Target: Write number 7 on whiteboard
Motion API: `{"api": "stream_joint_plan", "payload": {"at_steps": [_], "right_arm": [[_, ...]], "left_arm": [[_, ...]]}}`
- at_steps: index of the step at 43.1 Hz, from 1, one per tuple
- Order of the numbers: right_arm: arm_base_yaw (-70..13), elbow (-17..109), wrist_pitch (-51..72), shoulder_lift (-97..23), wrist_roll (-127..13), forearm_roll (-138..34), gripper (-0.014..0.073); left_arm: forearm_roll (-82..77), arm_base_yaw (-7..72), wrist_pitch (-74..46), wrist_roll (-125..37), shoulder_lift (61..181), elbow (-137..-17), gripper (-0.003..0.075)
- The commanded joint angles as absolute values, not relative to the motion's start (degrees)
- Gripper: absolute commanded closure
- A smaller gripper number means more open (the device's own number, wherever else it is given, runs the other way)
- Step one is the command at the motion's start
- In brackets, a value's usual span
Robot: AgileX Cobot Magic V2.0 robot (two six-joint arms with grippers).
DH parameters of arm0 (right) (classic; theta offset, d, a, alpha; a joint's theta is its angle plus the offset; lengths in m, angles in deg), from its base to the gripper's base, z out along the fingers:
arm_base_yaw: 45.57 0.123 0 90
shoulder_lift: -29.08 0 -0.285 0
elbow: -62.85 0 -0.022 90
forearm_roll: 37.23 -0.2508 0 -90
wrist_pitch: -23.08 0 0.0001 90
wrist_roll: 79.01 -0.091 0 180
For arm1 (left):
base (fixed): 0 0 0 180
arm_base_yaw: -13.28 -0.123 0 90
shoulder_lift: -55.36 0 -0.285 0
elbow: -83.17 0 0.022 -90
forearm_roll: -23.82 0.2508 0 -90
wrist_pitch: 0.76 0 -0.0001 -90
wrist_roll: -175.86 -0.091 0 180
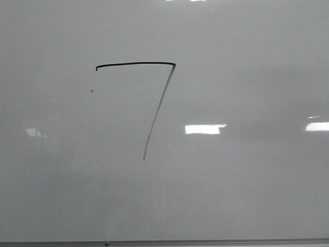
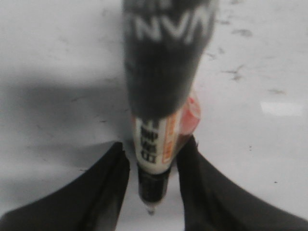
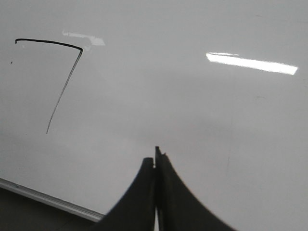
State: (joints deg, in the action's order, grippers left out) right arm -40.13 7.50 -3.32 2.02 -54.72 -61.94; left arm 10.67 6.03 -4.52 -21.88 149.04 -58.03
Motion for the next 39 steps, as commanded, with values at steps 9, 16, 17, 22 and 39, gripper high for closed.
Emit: {"api": "stream_joint_plan", "payload": {"at_steps": [9, 16, 17, 22, 39], "right_arm": [[-40.5, 8.9, 0.9, 1.7, -54.8, -62.5, 0.0662], [-40.5, 8.9, 0.9, 1.7, -54.8, -62.5, 0.0662], [-40.5, 8.9, 0.9, 1.7, -54.8, -62.5, 0.0662], [-40.5, 8.9, 0.7, 1.7, -54.8, -62.5, 0.0662], [-40.5, 8.9, 0.6, 1.7, -54.8, -62.5, 0.0662]], "left_arm": [[10.1, 6.0, -1.5, -21.4, 146.2, -60.1, 0.0272], [10.1, 6.0, -3.9, -21.4, 139.1, -60.1, 0.0273], [10.1, 6.0, -4.3, -21.4, 137.8, -60.1, 0.0273], [10.3, 6.0, -7.2, -21.4, 129.7, -60.1, 0.0281], [10.3, 6.0, -21.2, -22.0, 106.4, -60.1, 0.0601]]}}
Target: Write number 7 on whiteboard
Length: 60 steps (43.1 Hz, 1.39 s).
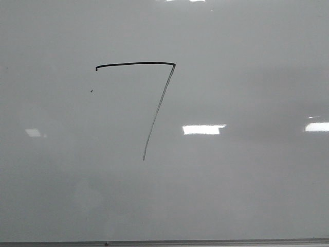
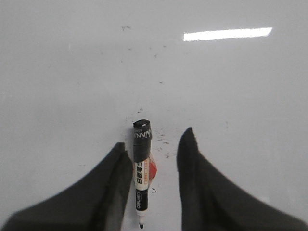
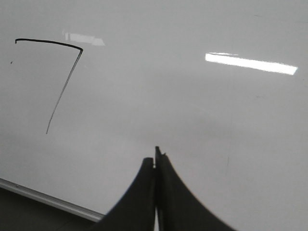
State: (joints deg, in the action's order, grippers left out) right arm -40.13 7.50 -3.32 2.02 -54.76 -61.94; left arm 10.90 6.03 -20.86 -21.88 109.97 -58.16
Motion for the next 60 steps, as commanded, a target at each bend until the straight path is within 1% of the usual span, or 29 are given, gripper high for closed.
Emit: {"api": "stream_joint_plan", "payload": {"at_steps": [1, 4, 6, 15, 48, 52, 56, 60], "right_arm": [[-40.5, 8.9, 0.6, 1.7, -54.8, -62.5, 0.0662], [-40.5, 8.9, 0.4, 1.7, -54.8, -62.5, 0.0662], [-40.5, 8.9, 0.4, 1.7, -54.8, -62.5, 0.0662], [-40.5, 8.9, 0.4, 1.7, -54.8, -62.5, 0.0662], [-40.5, 8.9, 0.4, 1.7, -54.8, -62.5, 0.0662], [-40.5, 8.9, 0.4, 1.7, -54.8, -62.5, 0.0662], [-40.5, 8.9, 0.4, 1.7, -54.8, -62.5, 0.0662], [-40.5, 8.9, 0.4, 1.7, -54.8, -62.5, 0.0662]], "left_arm": [[10.3, 6.0, -22.5, -22.0, 105.3, -60.1, 0.0631], [9.5, 6.0, -25.1, -22.0, 103.0, -60.1, 0.0706], [9.1, 6.0, -26.0, -22.0, 101.7, -60.1, 0.0742], [9.0, 6.0, -26.1, -22.0, 98.6, -60.1, 0.0741], [8.5, 6.0, -26.2, -22.0, 98.6, -60.1, 0.0741], [9.8, 6.1, -24.1, -22.0, 98.4, -58.9, 0.0741], [13.6, 7.1, -20.7, -18.5, 96.3, -56.4, 0.0741], [20.1, 9.4, -16.6, -9.8, 92.0, -52.4, 0.0741]]}}
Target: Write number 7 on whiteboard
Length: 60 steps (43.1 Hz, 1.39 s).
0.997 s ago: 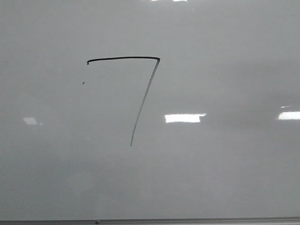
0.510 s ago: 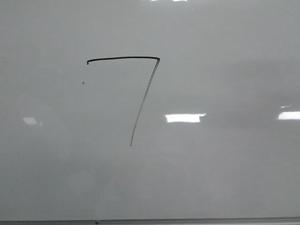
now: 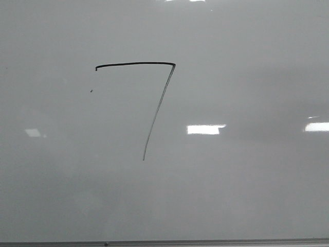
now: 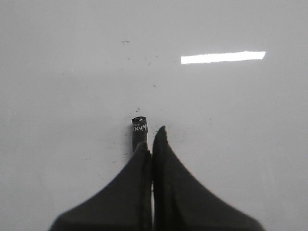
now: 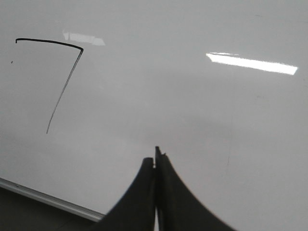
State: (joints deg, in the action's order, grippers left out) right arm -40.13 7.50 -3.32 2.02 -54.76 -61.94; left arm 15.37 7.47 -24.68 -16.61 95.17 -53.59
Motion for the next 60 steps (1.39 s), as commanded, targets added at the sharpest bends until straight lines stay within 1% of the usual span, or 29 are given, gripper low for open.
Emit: {"api": "stream_joint_plan", "payload": {"at_steps": [1, 6, 11, 15, 21, 28, 34, 36, 60], "right_arm": [[-40.5, 8.9, 0.4, 1.7, -54.8, -62.5, 0.0662], [-40.5, 8.9, 0.4, 1.7, -54.8, -62.5, 0.0662], [-40.5, 8.9, 0.4, 1.7, -54.8, -62.5, 0.0662], [-40.5, 8.9, 0.4, 1.7, -54.8, -62.5, 0.0662], [-40.5, 8.9, 0.4, 1.7, -54.8, -62.5, 0.0662], [-40.5, 8.9, 0.2, 1.7, -54.8, -62.5, 0.0662], [-40.5, 8.9, 0.1, 1.7, -54.8, -62.5, 0.0662], [-40.5, 8.9, 0.0, 1.7, -54.8, -62.5, 0.0662], [-40.5, 8.9, 0.0, 1.7, -54.8, -62.5, 0.0662]], "left_arm": [[21.3, 10.1, -15.6, -8.6, 90.7, -51.2, 0.0741], [22.3, 13.3, -10.4, -7.9, 83.6, -43.4, 0.0741], [22.0, 14.5, -7.1, -7.9, 76.0, -36.0, 0.0741], [21.4, 14.5, -6.8, -7.9, 69.3, -30.2, 0.0741], [20.9, 14.5, -6.9, -7.9, 62.1, -25.0, 0.0741], [20.9, 14.5, -5.8, -7.9, 62.1, -22.2, 0.0741], [20.9, 14.5, -1.7, -7.9, 62.0, -18.9, 0.0741], [20.9, 14.5, -4.1, -7.9, 62.0, -19.1, 0.0741], [20.9, 14.5, -4.5, -7.9, 62.1, -19.0, 0.0741]]}}
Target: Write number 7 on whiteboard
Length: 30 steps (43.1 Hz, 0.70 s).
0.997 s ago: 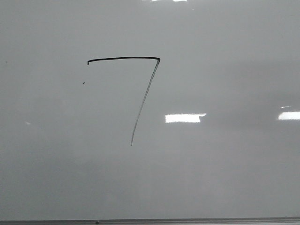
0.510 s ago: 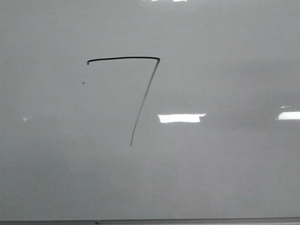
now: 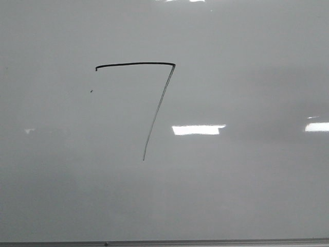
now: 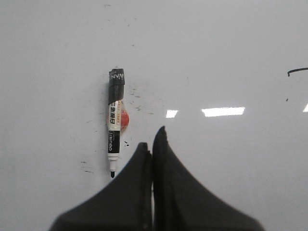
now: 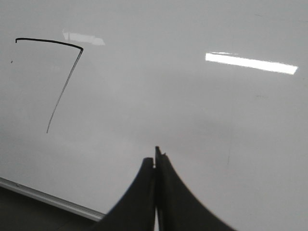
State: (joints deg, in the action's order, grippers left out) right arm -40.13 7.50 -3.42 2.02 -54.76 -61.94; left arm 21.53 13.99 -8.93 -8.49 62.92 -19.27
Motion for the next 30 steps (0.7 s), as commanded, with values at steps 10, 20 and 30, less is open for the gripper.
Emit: {"api": "stream_joint_plan", "payload": {"at_steps": [10, 20, 30], "right_arm": [[-40.5, 8.9, 0.0, 1.7, -54.8, -62.5, 0.0662], [-40.5, 8.9, 0.5, 1.7, -54.8, -62.2, 0.0662], [-40.5, 3.7, 13.1, 4.1, -60.0, -54.8, 0.0662]], "left_arm": [[20.9, 14.5, -4.5, -7.9, 62.1, -19.0, 0.0741], [20.9, 14.5, -4.5, -7.9, 62.1, -19.0, 0.0741], [20.9, 14.5, -4.5, -7.9, 62.1, -19.0, 0.0741]]}}
